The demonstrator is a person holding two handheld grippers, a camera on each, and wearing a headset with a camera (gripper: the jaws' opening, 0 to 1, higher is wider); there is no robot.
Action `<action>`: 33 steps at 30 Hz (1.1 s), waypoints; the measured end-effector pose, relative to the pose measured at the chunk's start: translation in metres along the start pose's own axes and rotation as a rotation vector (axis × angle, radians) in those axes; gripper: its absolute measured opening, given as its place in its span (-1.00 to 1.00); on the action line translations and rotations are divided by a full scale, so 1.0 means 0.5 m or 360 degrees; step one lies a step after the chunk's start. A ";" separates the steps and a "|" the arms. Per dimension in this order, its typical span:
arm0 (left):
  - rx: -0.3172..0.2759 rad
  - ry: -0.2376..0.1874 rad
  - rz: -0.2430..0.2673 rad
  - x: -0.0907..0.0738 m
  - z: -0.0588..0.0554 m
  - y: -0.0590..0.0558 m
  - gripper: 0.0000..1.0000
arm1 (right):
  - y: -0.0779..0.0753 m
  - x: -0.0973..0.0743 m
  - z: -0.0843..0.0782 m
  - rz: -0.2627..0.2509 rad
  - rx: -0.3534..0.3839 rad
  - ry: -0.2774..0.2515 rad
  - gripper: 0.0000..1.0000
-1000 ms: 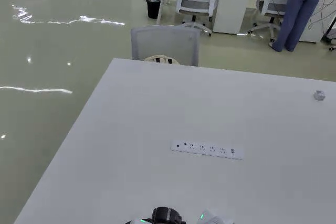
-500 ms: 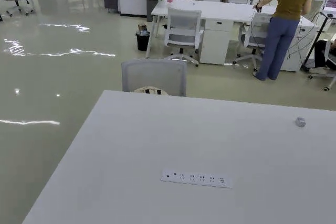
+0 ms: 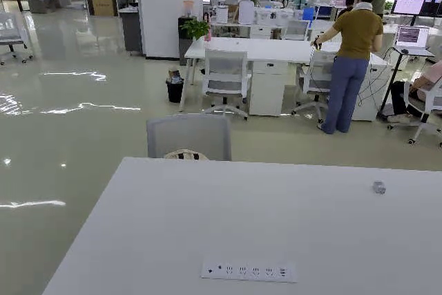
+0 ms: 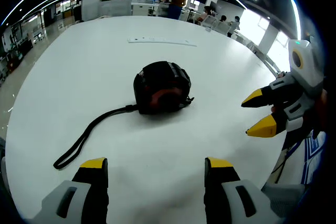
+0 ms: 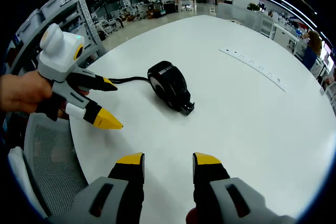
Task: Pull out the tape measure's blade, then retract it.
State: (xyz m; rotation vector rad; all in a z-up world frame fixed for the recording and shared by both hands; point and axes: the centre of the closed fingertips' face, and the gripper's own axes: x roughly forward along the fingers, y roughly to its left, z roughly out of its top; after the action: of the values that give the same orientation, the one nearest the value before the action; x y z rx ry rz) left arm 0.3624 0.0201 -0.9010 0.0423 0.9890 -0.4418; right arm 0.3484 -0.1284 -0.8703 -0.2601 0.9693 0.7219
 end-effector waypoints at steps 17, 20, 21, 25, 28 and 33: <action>-0.0052 0.0033 -0.0023 -0.033 -0.048 0.002 0.49 | 0.027 -0.038 -0.021 -0.0009 0.0046 0.0033 -0.18; -0.0051 0.0037 -0.0023 -0.034 -0.049 0.002 0.51 | 0.028 -0.038 -0.022 -0.0008 0.0046 0.0034 -0.17; -0.0051 0.0038 -0.0024 -0.035 -0.049 0.002 0.52 | 0.028 -0.039 -0.022 -0.0008 0.0046 0.0035 -0.16; -0.0021 0.0051 -0.0020 -0.055 -0.059 -0.001 0.55 | 0.037 -0.049 -0.035 -0.0001 0.0066 0.0062 -0.14; -0.0021 0.0050 -0.0019 -0.057 -0.059 -0.002 0.56 | 0.038 -0.050 -0.036 -0.0001 0.0067 0.0065 -0.12; -0.0020 0.0048 -0.0017 -0.060 -0.061 -0.002 0.60 | 0.038 -0.054 -0.039 -0.0001 0.0074 0.0070 -0.08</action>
State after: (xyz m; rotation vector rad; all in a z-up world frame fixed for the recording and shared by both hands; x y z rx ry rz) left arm 0.3236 0.0367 -0.8935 0.0322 1.0219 -0.4458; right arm 0.3134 -0.1359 -0.8570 -0.2365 1.0265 0.6949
